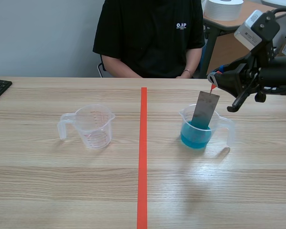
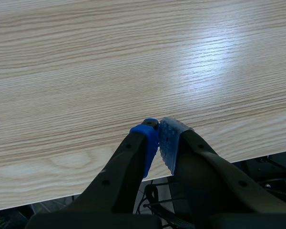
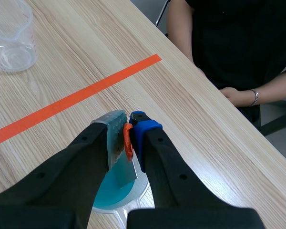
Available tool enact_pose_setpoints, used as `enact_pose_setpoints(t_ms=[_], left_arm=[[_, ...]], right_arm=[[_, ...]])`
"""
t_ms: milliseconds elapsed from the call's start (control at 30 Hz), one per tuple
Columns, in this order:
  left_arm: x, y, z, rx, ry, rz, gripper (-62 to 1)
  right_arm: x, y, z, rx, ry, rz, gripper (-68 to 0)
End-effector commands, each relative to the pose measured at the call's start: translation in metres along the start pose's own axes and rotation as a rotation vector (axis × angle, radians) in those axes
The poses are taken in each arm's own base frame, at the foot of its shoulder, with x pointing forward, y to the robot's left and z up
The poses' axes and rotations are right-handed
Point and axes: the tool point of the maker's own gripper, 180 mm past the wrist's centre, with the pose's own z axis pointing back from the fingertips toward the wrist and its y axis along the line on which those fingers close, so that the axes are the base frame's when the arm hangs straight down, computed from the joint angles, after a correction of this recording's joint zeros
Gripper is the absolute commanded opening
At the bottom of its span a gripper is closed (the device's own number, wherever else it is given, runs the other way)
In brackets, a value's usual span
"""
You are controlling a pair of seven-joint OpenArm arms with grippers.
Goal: Do the redox reaction experiment.
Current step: 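Hold the plate still in the solution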
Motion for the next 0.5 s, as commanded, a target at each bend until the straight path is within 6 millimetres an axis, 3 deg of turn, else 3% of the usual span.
enact_pose_setpoints(t_ms=[0,467], left_arm=[[0.0050,-0.0024,0.0017,-0.005,-0.019,0.004,-56.0],[0.0043,-0.0026,0.0016,-0.005,-0.015,0.005,-56.0]], right_arm=[[0.0119,-0.0056,0.0010,-0.002,-0.022,0.026,-65.8],[0.0190,-0.0041,0.0026,0.005,-0.028,-0.002,-65.8]])
